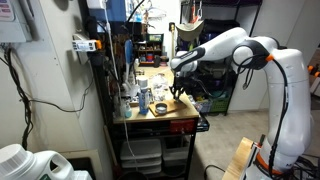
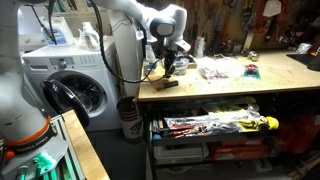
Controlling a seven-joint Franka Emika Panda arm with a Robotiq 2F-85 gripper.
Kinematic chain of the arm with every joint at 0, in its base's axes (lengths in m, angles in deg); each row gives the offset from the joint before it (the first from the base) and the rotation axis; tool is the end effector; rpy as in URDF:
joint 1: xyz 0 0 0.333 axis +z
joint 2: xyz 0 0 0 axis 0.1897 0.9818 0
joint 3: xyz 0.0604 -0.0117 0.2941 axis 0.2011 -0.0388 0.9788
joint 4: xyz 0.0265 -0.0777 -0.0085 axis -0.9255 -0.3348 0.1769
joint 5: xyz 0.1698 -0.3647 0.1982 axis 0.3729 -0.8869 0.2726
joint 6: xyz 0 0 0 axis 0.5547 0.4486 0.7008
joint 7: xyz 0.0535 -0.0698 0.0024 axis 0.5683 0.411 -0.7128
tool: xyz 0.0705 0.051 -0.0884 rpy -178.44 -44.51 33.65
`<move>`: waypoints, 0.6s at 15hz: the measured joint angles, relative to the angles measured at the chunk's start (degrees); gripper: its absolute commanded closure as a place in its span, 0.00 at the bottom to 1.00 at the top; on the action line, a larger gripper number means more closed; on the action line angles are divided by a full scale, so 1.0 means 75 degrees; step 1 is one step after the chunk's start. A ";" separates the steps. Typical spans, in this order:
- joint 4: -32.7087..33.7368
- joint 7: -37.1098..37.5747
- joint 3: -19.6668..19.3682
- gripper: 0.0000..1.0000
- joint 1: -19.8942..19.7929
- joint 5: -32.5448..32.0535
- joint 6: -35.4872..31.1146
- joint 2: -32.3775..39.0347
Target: Put the white can on the wooden boar, then put the batteries in the can
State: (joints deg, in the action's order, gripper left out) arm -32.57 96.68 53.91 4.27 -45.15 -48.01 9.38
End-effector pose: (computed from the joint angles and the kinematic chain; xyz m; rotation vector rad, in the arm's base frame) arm 0.6718 -0.1303 0.2943 -2.8978 0.7403 0.0945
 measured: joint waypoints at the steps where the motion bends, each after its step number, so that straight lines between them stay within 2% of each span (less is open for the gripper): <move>1: -0.0008 -0.0003 0.0040 0.92 0.0001 0.0072 0.0013 -0.0090; 9: -0.0080 0.0014 0.0501 0.92 0.0198 0.1033 0.1328 -0.0523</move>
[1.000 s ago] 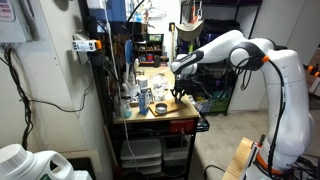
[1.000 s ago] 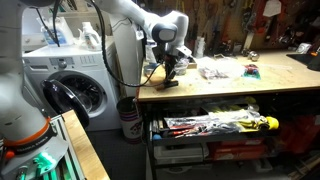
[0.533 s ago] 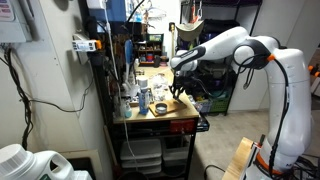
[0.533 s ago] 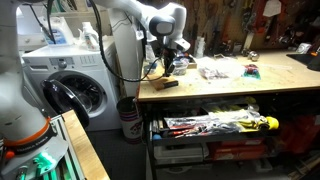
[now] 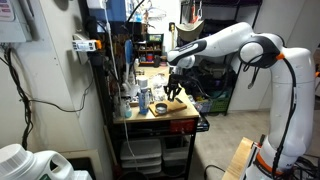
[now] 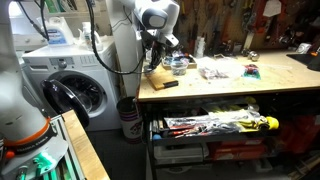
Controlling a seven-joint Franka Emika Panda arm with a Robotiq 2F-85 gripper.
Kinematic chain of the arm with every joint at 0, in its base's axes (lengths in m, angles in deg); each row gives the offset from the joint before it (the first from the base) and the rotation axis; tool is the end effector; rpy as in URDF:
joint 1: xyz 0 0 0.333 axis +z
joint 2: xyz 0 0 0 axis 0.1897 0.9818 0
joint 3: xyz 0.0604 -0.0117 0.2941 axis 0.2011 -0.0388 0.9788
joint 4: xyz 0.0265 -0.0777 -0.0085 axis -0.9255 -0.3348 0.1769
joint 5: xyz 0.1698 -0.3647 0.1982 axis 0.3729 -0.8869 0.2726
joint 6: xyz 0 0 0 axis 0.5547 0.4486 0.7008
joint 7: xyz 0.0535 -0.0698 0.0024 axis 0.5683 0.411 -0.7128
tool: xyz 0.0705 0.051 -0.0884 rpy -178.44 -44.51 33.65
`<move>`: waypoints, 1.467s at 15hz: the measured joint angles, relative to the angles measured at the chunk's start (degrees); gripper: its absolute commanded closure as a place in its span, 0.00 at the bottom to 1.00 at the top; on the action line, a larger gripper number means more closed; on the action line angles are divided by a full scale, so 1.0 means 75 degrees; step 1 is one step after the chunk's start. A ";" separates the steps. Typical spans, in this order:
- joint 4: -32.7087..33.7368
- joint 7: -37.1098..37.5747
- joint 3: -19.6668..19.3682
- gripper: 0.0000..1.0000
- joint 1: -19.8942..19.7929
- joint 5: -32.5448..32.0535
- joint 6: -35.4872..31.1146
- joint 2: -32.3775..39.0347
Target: Put the white can on the wooden boar, then put the batteries in the can
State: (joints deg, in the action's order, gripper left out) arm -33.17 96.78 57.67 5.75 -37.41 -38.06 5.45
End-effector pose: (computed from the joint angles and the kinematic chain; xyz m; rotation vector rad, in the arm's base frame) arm 0.6602 -0.0514 0.3254 -2.7542 0.6273 0.2725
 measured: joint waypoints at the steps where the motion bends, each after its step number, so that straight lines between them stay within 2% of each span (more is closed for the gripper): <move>1: -0.0021 0.0000 0.0056 0.92 0.0030 0.0110 0.0029 0.0001; 7: -0.0131 -0.0452 0.0364 0.92 0.0146 0.0850 -0.0125 0.0050; 14: -0.0174 -0.1702 0.0464 0.92 0.0168 0.0874 -0.0722 0.0313; 17: -0.0174 -0.2186 0.0498 0.87 0.0168 0.0874 -0.0909 0.0411; 19: -0.0174 -0.2405 0.0520 0.53 0.0167 0.0874 -0.1031 0.0469; 22: -0.0173 -0.2597 0.0532 0.30 0.0162 0.0874 -0.1114 0.0496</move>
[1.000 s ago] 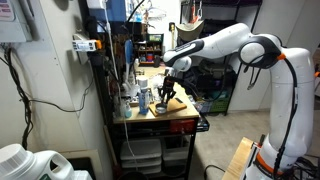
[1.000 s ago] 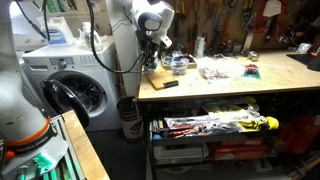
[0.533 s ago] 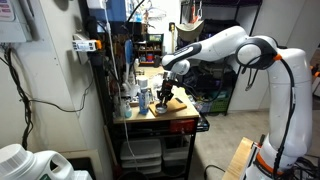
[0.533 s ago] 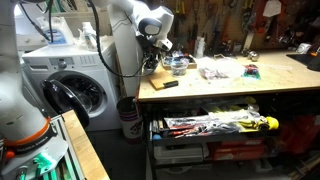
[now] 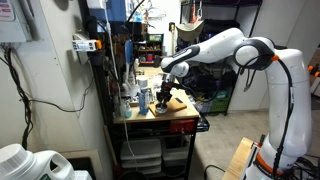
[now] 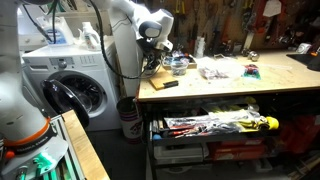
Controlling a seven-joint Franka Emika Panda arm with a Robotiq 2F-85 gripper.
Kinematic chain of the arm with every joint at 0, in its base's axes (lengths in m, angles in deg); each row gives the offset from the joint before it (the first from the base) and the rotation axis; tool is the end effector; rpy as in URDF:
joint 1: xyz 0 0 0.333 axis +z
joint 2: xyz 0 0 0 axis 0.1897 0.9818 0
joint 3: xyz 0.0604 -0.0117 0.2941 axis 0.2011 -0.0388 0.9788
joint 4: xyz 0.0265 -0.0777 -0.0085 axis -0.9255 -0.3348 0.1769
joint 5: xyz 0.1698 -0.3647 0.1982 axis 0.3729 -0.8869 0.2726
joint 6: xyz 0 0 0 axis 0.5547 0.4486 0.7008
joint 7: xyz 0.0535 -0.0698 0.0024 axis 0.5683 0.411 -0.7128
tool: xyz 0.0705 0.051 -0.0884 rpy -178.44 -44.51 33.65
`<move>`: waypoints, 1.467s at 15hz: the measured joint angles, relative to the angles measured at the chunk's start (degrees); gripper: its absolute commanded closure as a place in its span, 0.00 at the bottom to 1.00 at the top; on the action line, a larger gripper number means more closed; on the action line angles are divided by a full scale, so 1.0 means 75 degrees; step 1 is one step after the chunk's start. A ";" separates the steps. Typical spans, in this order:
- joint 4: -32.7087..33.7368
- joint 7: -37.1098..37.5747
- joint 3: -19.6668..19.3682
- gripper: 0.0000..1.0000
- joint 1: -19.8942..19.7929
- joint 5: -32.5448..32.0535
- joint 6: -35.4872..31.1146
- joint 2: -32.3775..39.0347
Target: Put the white can on the wooden boar, then put the batteries in the can
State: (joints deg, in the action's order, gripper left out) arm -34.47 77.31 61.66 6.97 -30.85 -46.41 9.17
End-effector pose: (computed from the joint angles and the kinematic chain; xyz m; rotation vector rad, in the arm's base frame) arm 0.6749 0.0077 0.2833 -2.7116 0.1555 0.1171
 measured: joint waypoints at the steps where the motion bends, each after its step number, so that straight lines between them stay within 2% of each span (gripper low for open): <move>1: 0.0008 -0.0051 0.0001 0.23 -0.0005 0.0015 -0.0007 -0.0001; 2: 0.0019 -0.0099 0.0004 0.16 -0.0015 0.0056 -0.0008 -0.0009; 5: 0.0042 -0.0235 0.0014 0.10 -0.0063 0.0229 -0.0008 -0.0060; 7: 0.0047 -0.0323 0.0017 0.12 -0.0088 0.0312 -0.0008 -0.0102; 11: 0.0052 -0.0504 0.0023 0.00 -0.0171 0.0521 0.0052 -0.0242; 16: 0.0068 -0.0770 -0.0035 0.00 -0.0406 0.0580 0.0588 -0.0622; 22: 0.0004 -0.1270 -0.0496 0.00 -0.0610 -0.0164 0.1410 -0.1597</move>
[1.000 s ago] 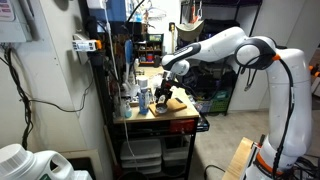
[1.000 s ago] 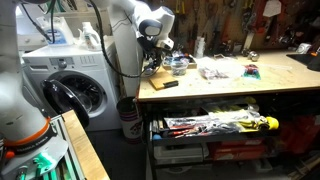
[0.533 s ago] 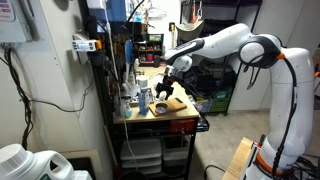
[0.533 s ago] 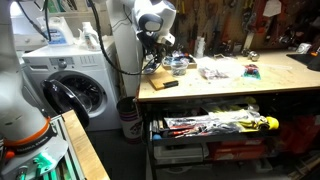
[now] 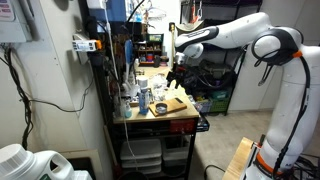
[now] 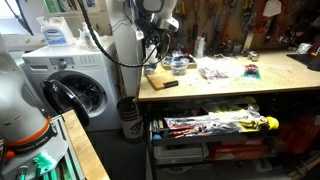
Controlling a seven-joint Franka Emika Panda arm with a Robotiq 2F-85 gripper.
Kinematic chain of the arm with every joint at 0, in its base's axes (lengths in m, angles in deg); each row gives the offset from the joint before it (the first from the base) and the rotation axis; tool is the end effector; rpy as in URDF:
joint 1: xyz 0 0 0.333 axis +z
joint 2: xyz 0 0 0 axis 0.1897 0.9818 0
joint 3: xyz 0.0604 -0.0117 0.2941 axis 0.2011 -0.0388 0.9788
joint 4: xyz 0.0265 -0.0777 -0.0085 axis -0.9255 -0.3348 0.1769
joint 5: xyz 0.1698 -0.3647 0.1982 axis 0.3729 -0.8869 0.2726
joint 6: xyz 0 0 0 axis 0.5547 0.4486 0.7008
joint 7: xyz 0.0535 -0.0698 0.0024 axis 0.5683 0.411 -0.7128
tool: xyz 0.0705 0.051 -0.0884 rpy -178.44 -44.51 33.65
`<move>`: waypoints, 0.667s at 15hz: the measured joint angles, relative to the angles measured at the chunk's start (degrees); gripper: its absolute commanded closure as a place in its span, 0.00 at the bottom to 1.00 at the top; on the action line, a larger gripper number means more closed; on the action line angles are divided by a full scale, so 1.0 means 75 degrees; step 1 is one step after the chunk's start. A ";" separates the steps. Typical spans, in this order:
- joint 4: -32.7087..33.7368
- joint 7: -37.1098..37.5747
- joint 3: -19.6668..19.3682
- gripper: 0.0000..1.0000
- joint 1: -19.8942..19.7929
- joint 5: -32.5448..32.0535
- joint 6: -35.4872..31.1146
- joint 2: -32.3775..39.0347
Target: Put the white can on the wooden boar, then put the batteries in the can
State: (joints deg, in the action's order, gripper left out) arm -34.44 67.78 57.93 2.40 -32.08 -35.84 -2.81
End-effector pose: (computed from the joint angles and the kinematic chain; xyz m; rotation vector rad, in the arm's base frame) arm 0.6445 -0.0751 0.4094 -2.7167 0.0000 -0.0088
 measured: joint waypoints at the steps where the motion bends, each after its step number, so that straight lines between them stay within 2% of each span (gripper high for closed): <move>1: -0.0021 -0.0007 -0.0099 0.00 -0.0028 -0.0166 0.0105 -0.0179; 5: -0.0179 -0.0004 -0.0506 0.00 -0.0107 -0.0702 0.0292 -0.0796; 10: -0.0474 0.0220 -0.0855 0.00 -0.0194 -0.0742 0.0682 -0.1340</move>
State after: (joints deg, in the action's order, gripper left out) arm -37.99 69.43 51.52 0.94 -37.65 -30.73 -12.86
